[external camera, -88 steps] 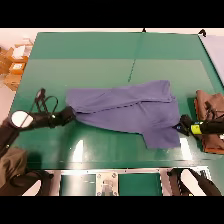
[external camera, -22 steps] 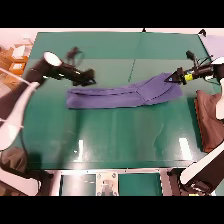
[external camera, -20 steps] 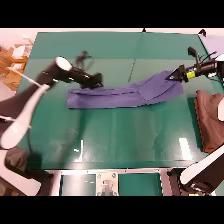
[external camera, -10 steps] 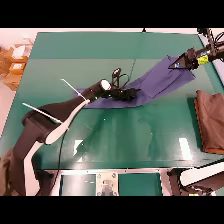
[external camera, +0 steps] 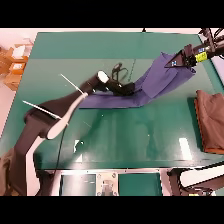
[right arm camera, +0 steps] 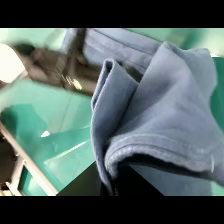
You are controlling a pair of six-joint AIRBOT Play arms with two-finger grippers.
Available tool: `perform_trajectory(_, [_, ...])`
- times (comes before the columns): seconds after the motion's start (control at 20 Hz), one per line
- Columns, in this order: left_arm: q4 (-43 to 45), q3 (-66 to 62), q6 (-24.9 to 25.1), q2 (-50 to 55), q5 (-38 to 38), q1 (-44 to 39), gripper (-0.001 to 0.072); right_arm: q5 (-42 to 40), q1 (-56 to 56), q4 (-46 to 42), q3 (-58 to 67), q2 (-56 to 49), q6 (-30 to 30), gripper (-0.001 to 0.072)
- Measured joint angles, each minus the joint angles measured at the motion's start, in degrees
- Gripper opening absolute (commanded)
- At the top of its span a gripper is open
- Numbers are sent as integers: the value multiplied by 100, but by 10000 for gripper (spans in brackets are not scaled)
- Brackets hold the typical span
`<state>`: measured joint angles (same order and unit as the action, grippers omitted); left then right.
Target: Fold the shirts.
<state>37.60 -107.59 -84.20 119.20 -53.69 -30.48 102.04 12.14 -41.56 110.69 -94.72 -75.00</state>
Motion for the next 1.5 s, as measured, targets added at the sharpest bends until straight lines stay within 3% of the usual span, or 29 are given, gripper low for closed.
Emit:
perform_trajectory(0.25, [2920,-616,-581,-780,-2758,951,22,-315,-903,44,-31,-2,-240,15])
perform_trajectory(0.4, [4282,-476,-621,-1460,-3547,1375,22,-1001,-1838,46,-96,-144,-398,15])
perform_trajectory(0.55, [4951,-269,-516,-2000,-3956,1753,22,-2017,-2903,48,-151,-557,-538,23])
perform_trajectory(0.6, [5051,-223,-444,-2138,-4092,1845,22,-2481,-3303,46,-160,-776,-566,228])
perform_trajectory(0.65, [5136,-195,-396,-2256,-4140,1932,23,-2977,-3672,68,-166,-1001,-586,557])
perform_trajectory(0.7, [5228,-173,-350,-2374,-4197,2024,23,-3523,-4054,76,-173,-1261,-590,590])
perform_trajectory(0.8, [5353,-142,-286,-2577,-4295,2199,23,-4350,-4616,63,-177,-1652,-614,587])
perform_trajectory(0.9, [5403,-118,-223,-2776,-4343,2374,23,-4712,-4765,-151,-146,-1797,-721,528])
perform_trajectory(1.05, [5462,-96,-166,-3069,-4345,2693,23,-4387,-4286,-802,-87,-1661,-1093,528])
perform_trajectory(1.3, [5471,-72,-142,-3287,-4308,3038,23,-3053,-2564,-1458,-157,-1327,-1443,542])
perform_trajectory(1.35, [5469,-68,-142,-3307,-4297,3067,23,-2820,-2234,-1506,-286,-1303,-1451,552])
perform_trajectory(1.4, [5447,-63,-142,-3320,-4295,3084,23,-2623,-1967,-1513,-466,-1287,-1464,639])
perform_trajectory(1.5, [5383,-57,-142,-3331,-4275,3112,23,-2487,-1552,-1309,-1016,-1268,-1397,648])
